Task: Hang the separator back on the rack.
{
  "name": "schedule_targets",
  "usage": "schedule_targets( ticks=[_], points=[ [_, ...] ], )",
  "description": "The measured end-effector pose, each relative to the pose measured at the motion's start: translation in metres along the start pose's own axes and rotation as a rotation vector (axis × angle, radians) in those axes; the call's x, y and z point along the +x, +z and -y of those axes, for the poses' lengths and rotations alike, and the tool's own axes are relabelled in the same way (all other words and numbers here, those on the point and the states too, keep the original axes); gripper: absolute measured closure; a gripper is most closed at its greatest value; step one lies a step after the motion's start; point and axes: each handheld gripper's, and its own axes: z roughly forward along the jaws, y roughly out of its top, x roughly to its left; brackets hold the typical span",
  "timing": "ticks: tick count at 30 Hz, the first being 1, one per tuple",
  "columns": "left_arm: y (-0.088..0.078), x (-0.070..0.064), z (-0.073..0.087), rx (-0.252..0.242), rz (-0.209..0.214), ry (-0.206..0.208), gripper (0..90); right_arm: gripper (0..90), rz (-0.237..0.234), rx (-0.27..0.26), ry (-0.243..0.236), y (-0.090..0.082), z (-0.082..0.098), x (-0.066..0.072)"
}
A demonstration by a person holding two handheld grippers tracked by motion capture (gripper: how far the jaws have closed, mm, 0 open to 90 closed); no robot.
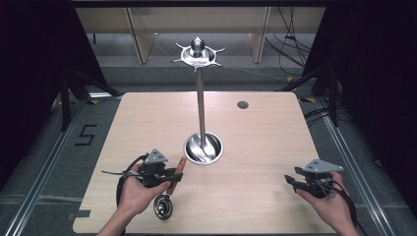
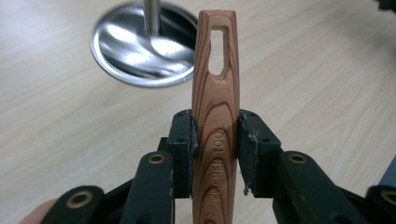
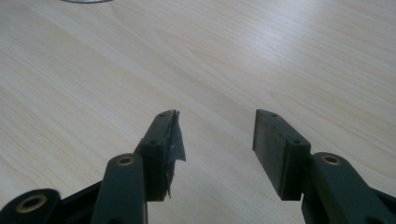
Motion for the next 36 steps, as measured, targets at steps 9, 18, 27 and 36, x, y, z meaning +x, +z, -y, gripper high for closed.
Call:
schedule_targets(
  ticks=[9, 18, 27, 36],
  points=[
    [-0.024, 0.001, 0.005, -0.170, -0.002, -0.005, 67.4, 50.8, -0.007, -0.012, 0.001, -0.002, -0.001, -0.001],
    [-0.038, -0.003, -0.003, -0.279, -0.022, 0.036, 67.4, 50.5, -0.018, -0.005, 0.011, -0.002, -0.001, -0.001],
    [-0.053, -0.007, -0.009, -0.363, -0.037, 0.054, 67.3, 50.3, -0.012, -0.022, 0.006, -0.002, -0.001, 0.000],
    [-0.068, -0.011, -0.014, -0.424, -0.052, 0.051, 67.3, 50.1, -0.010, -0.027, 0.015, -0.003, -0.002, 0.000]
  ],
)
